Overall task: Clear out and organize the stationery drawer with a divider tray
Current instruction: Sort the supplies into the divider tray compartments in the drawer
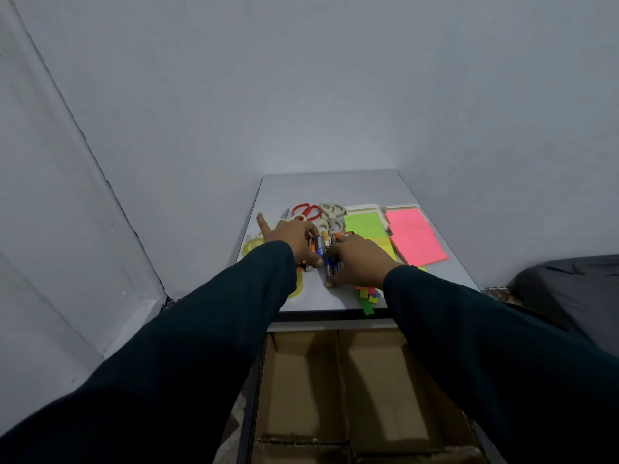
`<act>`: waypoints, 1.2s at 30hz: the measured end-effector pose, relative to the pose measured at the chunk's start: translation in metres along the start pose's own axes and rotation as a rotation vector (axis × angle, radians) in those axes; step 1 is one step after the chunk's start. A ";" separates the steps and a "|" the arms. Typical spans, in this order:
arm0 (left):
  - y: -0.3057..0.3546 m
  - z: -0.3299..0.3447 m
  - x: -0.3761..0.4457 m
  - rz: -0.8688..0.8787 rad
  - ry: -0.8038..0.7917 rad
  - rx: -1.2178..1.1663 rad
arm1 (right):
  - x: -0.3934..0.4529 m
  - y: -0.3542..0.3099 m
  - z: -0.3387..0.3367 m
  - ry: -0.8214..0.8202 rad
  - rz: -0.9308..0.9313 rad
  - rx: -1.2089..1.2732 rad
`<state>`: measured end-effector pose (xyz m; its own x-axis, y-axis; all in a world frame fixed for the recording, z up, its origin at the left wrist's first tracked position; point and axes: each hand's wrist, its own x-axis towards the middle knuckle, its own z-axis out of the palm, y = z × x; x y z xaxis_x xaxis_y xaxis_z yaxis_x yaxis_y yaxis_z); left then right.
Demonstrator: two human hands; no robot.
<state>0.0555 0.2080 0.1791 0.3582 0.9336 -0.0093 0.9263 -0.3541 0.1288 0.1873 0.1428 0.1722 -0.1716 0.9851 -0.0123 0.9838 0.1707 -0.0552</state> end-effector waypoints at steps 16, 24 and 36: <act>-0.022 -0.023 -0.102 0.008 0.101 -0.201 | -0.058 -0.035 -0.026 0.042 -0.020 0.084; -0.042 0.022 -0.169 0.156 0.079 -0.232 | -0.094 -0.067 -0.004 0.006 -0.049 0.089; -0.066 0.085 -0.192 0.137 -0.050 -0.120 | -0.114 -0.096 0.067 -0.243 0.008 0.141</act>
<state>-0.0646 0.0472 0.0876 0.4880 0.8722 -0.0321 0.8489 -0.4658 0.2496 0.1095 0.0123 0.1124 -0.1886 0.9494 -0.2512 0.9710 0.1420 -0.1922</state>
